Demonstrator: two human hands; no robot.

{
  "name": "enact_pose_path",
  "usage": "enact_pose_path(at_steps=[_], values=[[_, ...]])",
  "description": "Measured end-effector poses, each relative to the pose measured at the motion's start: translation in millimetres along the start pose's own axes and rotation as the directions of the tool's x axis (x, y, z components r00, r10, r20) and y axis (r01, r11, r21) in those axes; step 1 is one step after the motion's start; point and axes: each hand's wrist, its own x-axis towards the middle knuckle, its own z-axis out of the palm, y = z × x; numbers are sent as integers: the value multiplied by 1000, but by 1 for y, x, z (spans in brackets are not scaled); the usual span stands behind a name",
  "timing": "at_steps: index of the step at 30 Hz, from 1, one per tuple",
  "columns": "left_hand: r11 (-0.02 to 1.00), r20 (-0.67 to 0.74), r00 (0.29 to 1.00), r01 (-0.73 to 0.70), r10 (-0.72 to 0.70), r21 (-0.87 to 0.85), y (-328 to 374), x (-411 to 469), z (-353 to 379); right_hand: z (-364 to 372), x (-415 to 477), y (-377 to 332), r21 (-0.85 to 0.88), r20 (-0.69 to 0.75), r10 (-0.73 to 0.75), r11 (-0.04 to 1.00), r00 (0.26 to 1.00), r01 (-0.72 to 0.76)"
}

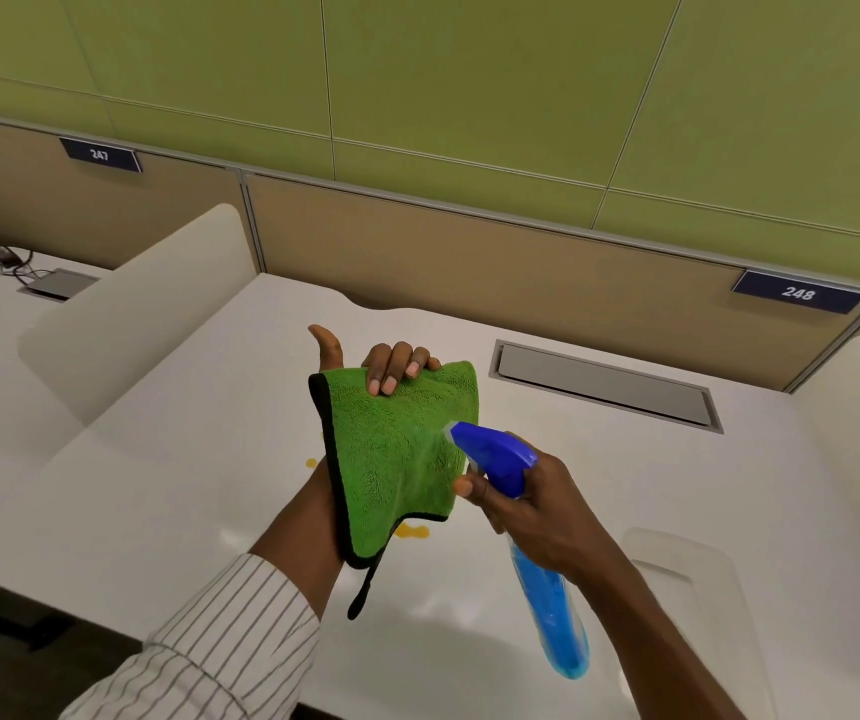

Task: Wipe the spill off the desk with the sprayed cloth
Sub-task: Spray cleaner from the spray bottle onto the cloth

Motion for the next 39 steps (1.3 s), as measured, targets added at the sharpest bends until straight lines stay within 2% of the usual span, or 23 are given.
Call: enact_pose_path(at_steps=[1, 2, 4, 9, 12, 15, 26, 31, 39], values=[[1000, 115, 993, -24, 24, -1, -5, -4, 1, -1, -1, 1, -20, -9, 0, 1000, 1000, 0], [999, 159, 986, -51, 51, -4, -11, -9, -4, -2, -1, 4, -23, -20, 3, 1000, 1000, -3], [999, 172, 985, -4, -2, 32, -16, -18, -6, -5, -3, 7, 39, -51, 29, 999, 998, -27], [992, 261, 961, 114, -95, -60, -20, -18, -7, -26, 1, 26, 268, -188, 94, 963, 978, -41], [982, 302, 945, 161, -123, -103, -22, -25, -10, -44, 9, 43, 334, -282, 116, 942, 952, -16], [987, 299, 950, 127, -93, -98, -24, -34, -12, -60, 19, 65, 355, -355, 146, 935, 924, -11], [981, 173, 980, 127, -101, -149, -34, -68, -26, -87, 36, 148, 276, -518, 299, 945, 801, -174], [980, 101, 988, 130, -115, -151, -38, -73, -28, -87, 33, 166, 276, -535, 326, 939, 779, -203], [981, 70, 990, 128, -119, -144, -40, -76, -21, -79, 35, 176, 294, -575, 388, 920, 720, -261]])
